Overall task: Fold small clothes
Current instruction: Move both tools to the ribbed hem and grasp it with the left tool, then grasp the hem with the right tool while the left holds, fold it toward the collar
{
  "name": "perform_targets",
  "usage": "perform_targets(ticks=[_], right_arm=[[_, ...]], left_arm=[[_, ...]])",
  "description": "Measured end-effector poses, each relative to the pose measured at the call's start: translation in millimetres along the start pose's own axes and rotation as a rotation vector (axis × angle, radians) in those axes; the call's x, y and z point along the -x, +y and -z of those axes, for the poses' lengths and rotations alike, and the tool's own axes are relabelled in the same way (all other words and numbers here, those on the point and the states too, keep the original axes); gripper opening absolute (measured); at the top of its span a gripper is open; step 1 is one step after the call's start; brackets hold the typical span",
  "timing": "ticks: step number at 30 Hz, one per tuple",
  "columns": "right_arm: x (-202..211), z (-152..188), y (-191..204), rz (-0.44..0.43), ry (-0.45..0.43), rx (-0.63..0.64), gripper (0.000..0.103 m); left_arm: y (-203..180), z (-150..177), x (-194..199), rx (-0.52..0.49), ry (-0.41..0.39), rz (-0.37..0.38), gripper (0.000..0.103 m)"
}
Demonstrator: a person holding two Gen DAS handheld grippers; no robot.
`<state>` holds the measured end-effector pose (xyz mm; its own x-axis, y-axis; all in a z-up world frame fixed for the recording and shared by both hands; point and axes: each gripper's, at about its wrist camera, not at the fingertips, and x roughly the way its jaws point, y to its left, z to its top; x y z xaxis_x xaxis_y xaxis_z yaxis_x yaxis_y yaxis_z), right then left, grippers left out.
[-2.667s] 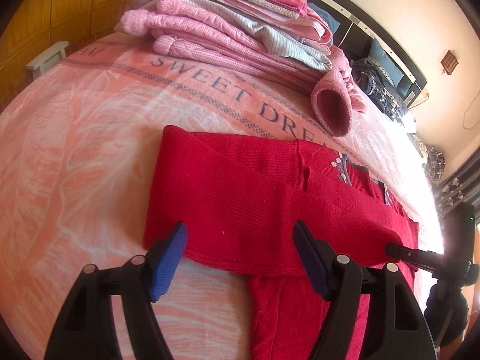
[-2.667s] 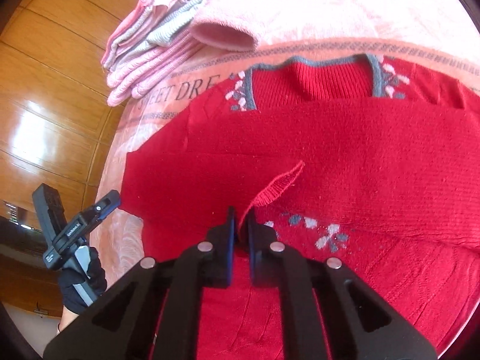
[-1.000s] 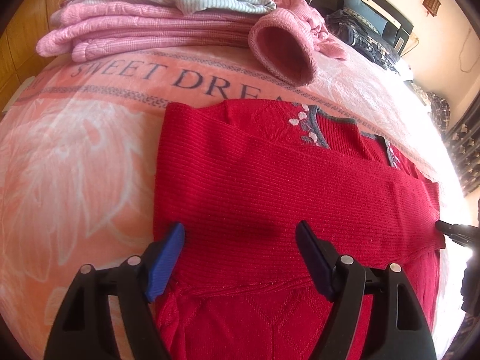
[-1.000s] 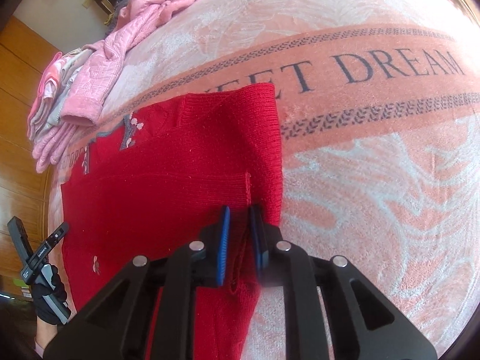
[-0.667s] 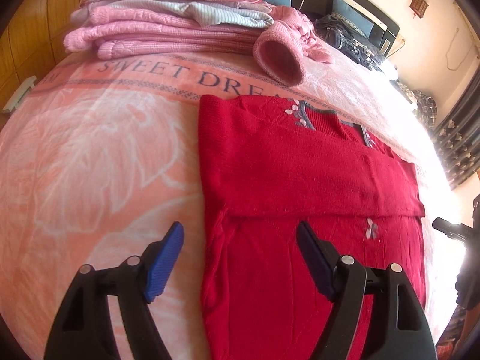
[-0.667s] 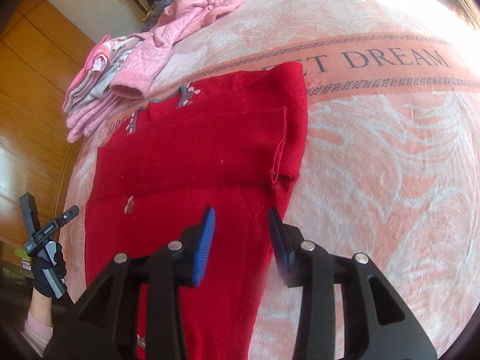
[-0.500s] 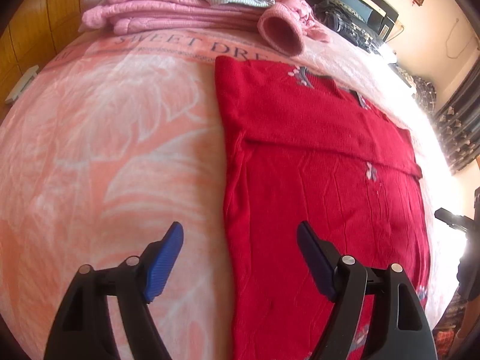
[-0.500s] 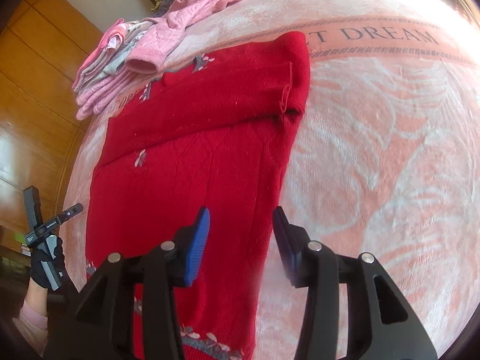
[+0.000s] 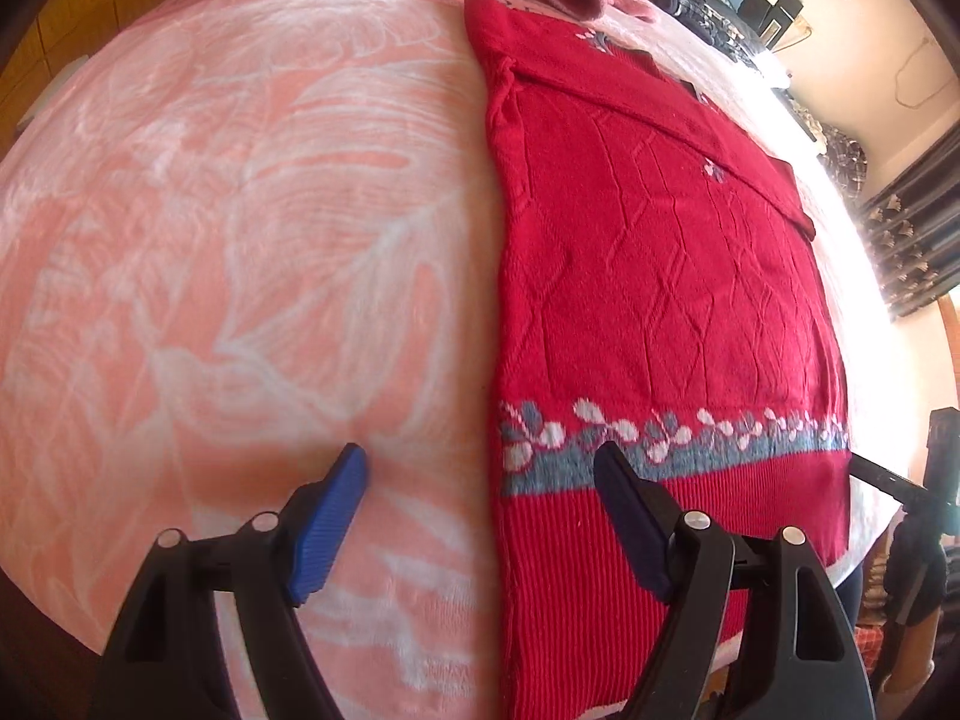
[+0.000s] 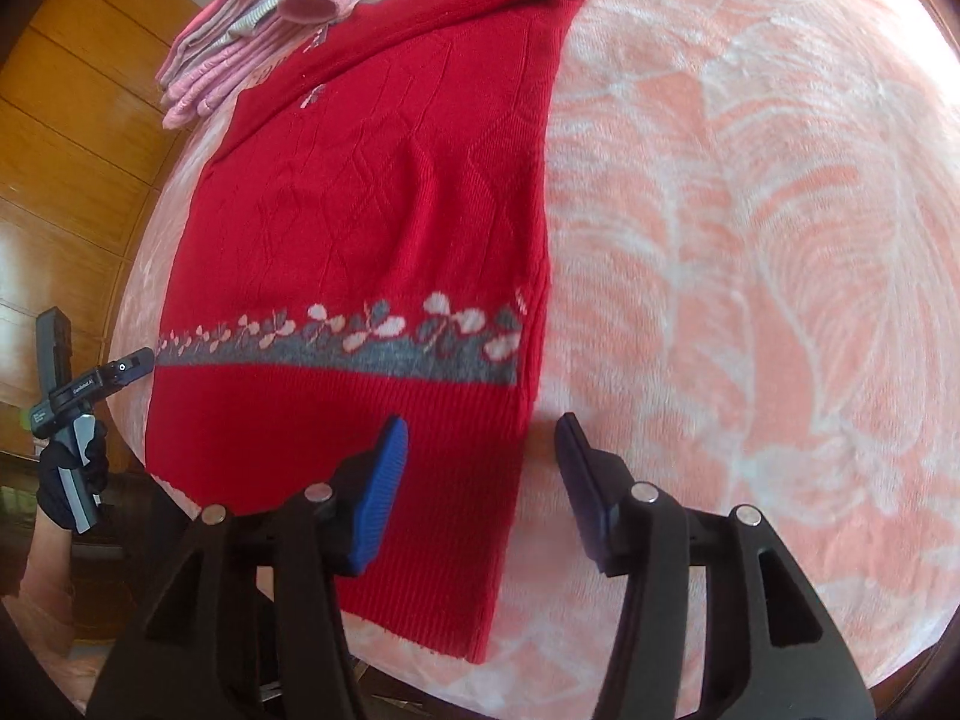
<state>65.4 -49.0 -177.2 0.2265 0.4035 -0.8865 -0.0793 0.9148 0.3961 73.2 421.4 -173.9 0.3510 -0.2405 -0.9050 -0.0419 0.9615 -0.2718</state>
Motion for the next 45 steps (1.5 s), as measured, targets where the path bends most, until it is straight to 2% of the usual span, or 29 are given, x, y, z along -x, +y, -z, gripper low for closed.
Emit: perform_targets(ticks=[7,14,16,18,21,24,27,31,34,36,42,44,45], right_arm=[[4,34,4,0.01,0.005,-0.001,0.052],[2,47,18,-0.009,0.007,0.023,0.053],[1,49,22,-0.016,0.001,0.029,0.051],[-1,51,24,-0.028,0.001,0.034,0.042],[-1,52,25,-0.035,-0.006,0.027,0.038],[-1,52,21,-0.056,-0.007,0.003,0.037],[-2,52,13,-0.077,-0.002,-0.036,0.037],[-1,54,16,-0.076,-0.008,-0.019,0.037],[1,55,17,-0.079,-0.009,-0.01,0.033],[1,55,16,-0.086,-0.009,-0.021,0.031],[-2,53,10,-0.095,0.0,-0.053,0.03],[-2,53,11,-0.091,-0.002,-0.044,0.027],[-2,53,13,-0.092,-0.001,-0.037,0.02]], left_arm=[[-14,28,3,-0.037,0.024,0.042,0.083],[-25,53,5,-0.04,0.038,0.086,0.088],[-28,58,6,-0.049,0.043,0.096,0.088],[-28,63,7,-0.044,0.043,0.113,0.088],[-27,66,9,-0.013,0.045,0.159,0.087],[-24,68,9,0.033,0.057,0.212,0.087],[-24,69,8,0.038,0.057,0.214,0.087],[-25,70,9,0.055,0.051,0.23,0.086],[-28,71,8,0.06,0.054,0.221,0.072],[-27,72,7,0.062,0.054,0.206,0.067],[-19,72,5,0.104,0.052,0.201,0.042],[-17,72,5,0.119,0.057,0.213,0.021],[-16,73,4,0.127,0.066,0.238,0.016]])
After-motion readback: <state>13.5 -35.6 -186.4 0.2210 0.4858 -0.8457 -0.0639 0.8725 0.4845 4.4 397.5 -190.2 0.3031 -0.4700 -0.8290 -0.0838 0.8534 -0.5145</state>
